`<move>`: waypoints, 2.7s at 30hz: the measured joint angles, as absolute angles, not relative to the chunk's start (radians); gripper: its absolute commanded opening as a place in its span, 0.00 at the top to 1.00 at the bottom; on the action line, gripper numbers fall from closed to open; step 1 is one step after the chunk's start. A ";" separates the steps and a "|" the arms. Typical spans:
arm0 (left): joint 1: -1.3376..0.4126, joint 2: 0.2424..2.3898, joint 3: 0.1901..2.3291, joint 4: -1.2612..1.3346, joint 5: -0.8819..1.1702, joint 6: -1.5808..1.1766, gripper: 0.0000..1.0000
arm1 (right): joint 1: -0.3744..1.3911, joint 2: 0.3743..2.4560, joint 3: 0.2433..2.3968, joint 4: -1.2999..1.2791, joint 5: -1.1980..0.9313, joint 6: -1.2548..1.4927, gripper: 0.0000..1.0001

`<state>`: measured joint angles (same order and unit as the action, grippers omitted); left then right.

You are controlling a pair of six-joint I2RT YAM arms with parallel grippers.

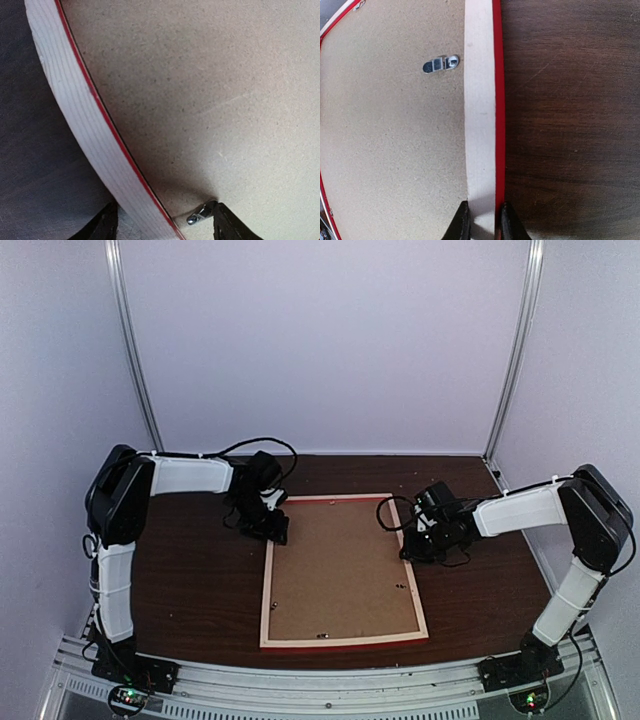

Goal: Put the photo into the frame
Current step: Press the fastener onto the backboard.

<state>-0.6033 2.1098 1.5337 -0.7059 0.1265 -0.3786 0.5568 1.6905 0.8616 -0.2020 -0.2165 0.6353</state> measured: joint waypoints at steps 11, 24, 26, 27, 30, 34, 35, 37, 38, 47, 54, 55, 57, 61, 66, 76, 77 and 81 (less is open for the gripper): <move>-0.602 2.118 1.539 -0.694 0.131 -0.400 0.53 | 0.557 1.692 0.862 -0.202 -0.217 0.635 0.94; -0.594 2.114 1.531 -0.682 0.130 -0.437 0.60 | 0.556 1.693 0.862 -0.201 -0.218 0.635 0.94; -0.592 2.114 1.530 -0.680 0.130 -0.443 0.61 | 0.556 1.693 0.862 -0.201 -0.218 0.635 0.94; -0.591 2.113 1.530 -0.679 0.130 -0.445 0.62 | 0.556 1.693 0.862 -0.201 -0.218 0.636 0.94; -0.589 2.113 1.528 -0.672 0.126 -0.451 0.64 | 0.556 1.695 0.862 -0.194 -0.218 0.636 0.95; -0.583 2.110 1.522 -0.656 0.122 -0.458 0.67 | 0.556 1.698 0.862 -0.184 -0.218 0.637 0.95; -0.583 2.109 1.518 -0.651 0.120 -0.462 0.68 | 0.556 1.699 0.862 -0.182 -0.218 0.638 0.95; -0.582 2.104 1.510 -0.640 0.119 -0.471 0.70 | 0.556 1.700 0.862 -0.180 -0.218 0.639 0.95; -0.582 2.102 1.506 -0.636 0.119 -0.475 0.70 | 0.556 1.700 0.862 -0.180 -0.218 0.639 0.95; -0.581 2.076 1.455 -0.573 0.127 -0.524 0.67 | 0.556 1.700 0.862 -0.180 -0.218 0.640 0.95; -0.579 2.069 1.426 -0.516 0.135 -0.554 0.59 | 0.557 1.702 0.862 -0.171 -0.218 0.643 0.95; -0.579 2.069 1.425 -0.514 0.134 -0.556 0.60 | 0.557 1.702 0.862 -0.170 -0.218 0.643 0.95; -0.579 2.069 1.425 -0.513 0.133 -0.559 0.63 | 0.557 1.703 0.862 -0.168 -0.217 0.643 0.95; -0.577 2.068 1.422 -0.512 0.129 -0.568 0.68 | 0.557 1.704 0.862 -0.167 -0.217 0.643 0.95; -0.575 2.055 1.401 -0.496 0.122 -0.572 0.73 | 0.557 1.704 0.862 -0.167 -0.217 0.643 0.95; -0.573 2.040 1.379 -0.474 0.116 -0.590 0.82 | 0.557 1.705 0.865 -0.171 -0.217 0.643 0.95; -0.573 2.040 1.378 -0.473 0.116 -0.594 0.82 | 0.557 1.705 0.865 -0.171 -0.217 0.643 0.95; -0.571 2.038 1.376 -0.471 0.122 -0.601 0.82 | 0.557 1.705 0.865 -0.171 -0.217 0.643 0.95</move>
